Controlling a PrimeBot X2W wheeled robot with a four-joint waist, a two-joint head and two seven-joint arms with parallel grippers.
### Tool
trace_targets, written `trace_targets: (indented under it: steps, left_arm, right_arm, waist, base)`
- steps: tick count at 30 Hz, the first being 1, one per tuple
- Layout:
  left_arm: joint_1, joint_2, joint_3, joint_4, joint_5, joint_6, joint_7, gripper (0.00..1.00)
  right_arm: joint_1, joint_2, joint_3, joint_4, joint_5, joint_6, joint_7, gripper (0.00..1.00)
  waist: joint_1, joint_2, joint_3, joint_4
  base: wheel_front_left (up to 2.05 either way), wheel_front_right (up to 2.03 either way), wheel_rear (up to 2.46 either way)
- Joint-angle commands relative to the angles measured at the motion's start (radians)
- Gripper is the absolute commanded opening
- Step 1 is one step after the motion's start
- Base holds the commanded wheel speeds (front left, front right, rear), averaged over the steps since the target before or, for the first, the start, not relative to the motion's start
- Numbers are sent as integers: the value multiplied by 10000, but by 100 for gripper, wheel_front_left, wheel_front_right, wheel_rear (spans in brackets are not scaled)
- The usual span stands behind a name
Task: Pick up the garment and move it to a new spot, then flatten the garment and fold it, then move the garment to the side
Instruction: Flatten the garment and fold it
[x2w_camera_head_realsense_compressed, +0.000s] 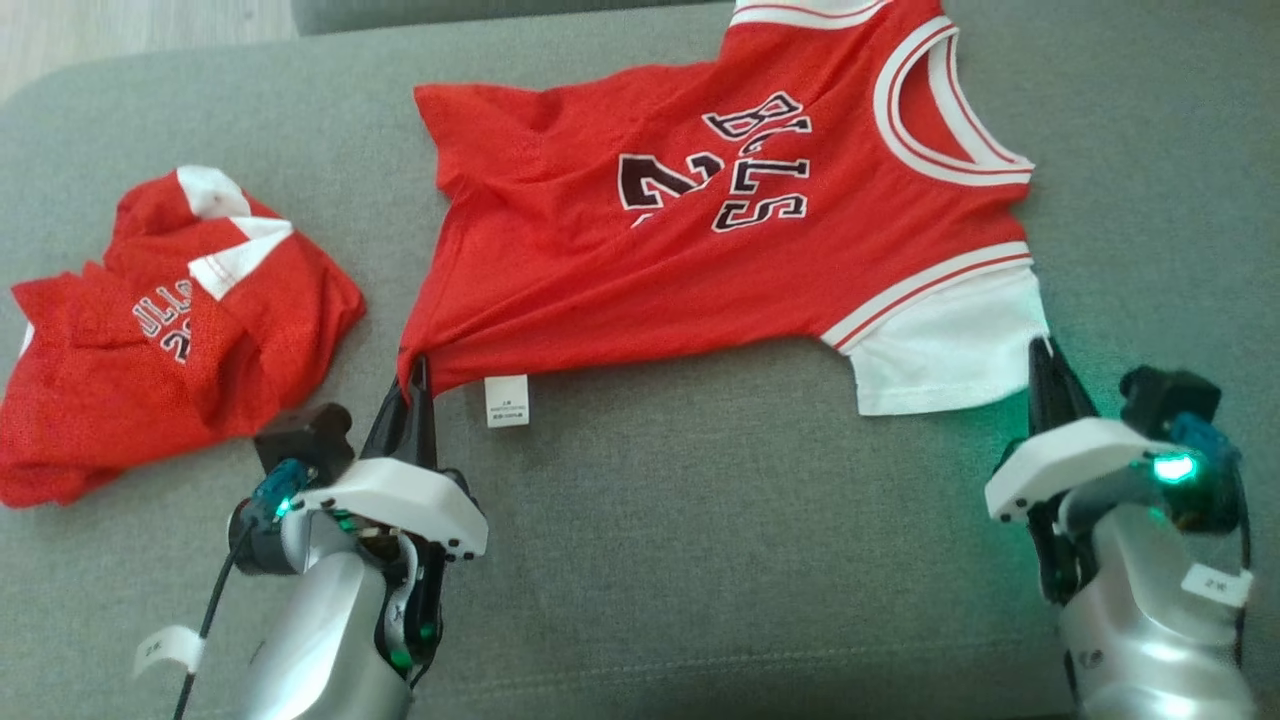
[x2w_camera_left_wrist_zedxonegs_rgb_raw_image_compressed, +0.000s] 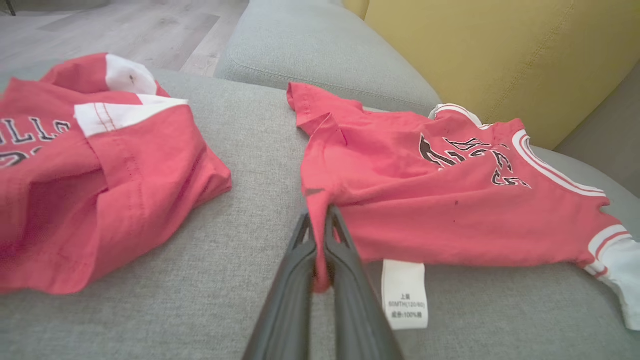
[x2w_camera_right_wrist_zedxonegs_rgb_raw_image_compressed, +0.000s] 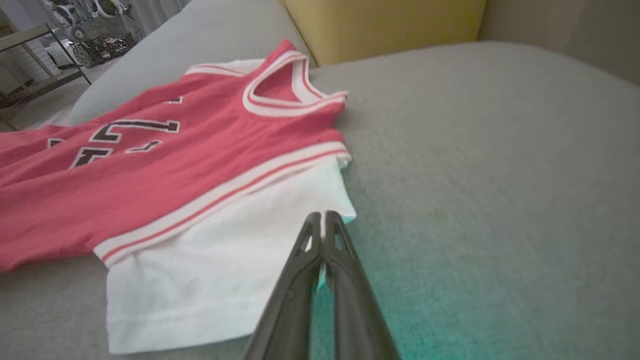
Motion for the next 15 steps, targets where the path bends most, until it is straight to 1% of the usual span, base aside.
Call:
trace_targets:
  steps: [1,4,7,11,15]
  left_arm:
    - [-69,88,406,-298,142,-32,-123,0]
    - [-59,132,507,-394,264,-76,-123,0]
    - [-22,194,579,-490,396,-112,-124,0]
    - [105,268,690,-618,504,-138,-124,0]
    - [425,347,723,-767,584,-134,-124,0]
  right_arm:
    - [-348,-36,272,-510,-272,-9,-167,0]
    - [-349,-130,331,-1201,-611,-9,-139,0]
    - [-287,-339,359,-2054,-756,-9,159,0]
    - [14,-666,366,-3399,-753,-9,971,0]
    - [639,-1023,348,-4922,-571,-9,2105,0]
  waist:
    - [0,0,-133,-46]
    - [0,0,-370,-108]
    - [0,0,-643,-202]
    - [0,0,-1040,-352]
    - [0,0,-1398,-484]
  base:
    - [0,0,0]
    - [0,0,0]
    - [0,0,0]
    - [0,0,0]
    - [0,0,0]
